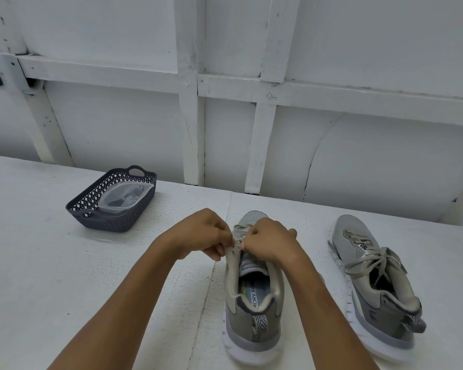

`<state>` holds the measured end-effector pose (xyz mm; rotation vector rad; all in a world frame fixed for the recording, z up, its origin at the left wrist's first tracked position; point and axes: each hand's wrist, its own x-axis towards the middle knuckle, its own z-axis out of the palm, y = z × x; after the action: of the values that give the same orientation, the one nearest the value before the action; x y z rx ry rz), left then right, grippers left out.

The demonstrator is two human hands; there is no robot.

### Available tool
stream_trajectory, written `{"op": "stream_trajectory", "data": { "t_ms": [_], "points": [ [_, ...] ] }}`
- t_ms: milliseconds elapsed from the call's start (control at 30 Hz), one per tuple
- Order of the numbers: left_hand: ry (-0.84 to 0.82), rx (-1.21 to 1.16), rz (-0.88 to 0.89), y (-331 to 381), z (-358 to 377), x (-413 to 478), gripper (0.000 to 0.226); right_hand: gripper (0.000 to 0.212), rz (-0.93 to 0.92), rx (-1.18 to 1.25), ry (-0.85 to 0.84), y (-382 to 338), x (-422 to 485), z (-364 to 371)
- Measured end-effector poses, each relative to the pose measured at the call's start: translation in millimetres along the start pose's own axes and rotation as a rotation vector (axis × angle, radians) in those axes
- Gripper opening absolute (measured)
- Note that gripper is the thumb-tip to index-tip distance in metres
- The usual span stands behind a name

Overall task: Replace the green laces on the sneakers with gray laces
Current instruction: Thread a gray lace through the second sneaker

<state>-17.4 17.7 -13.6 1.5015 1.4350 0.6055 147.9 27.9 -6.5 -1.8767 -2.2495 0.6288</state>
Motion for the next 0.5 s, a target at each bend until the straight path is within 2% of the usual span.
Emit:
{"op": "stream_trajectory", "data": {
  "t_ms": [200,333,500],
  "points": [
    [0.014,0.016,0.011,-1.9,0.4,0.7,0.012,0.024,0.030,-0.042,-0.007,-6.7,0.8,-2.0],
    [0.029,0.077,0.014,2.3,3.2,1.6,0.012,0.027,0.039,-0.060,-0.014,-8.2,2.5,-3.9],
    [0.011,0.050,0.006,2.3,4.2,2.9,0.024,0.026,0.033,-0.041,-0.029,-6.2,6.0,-5.9]
  ]
}}
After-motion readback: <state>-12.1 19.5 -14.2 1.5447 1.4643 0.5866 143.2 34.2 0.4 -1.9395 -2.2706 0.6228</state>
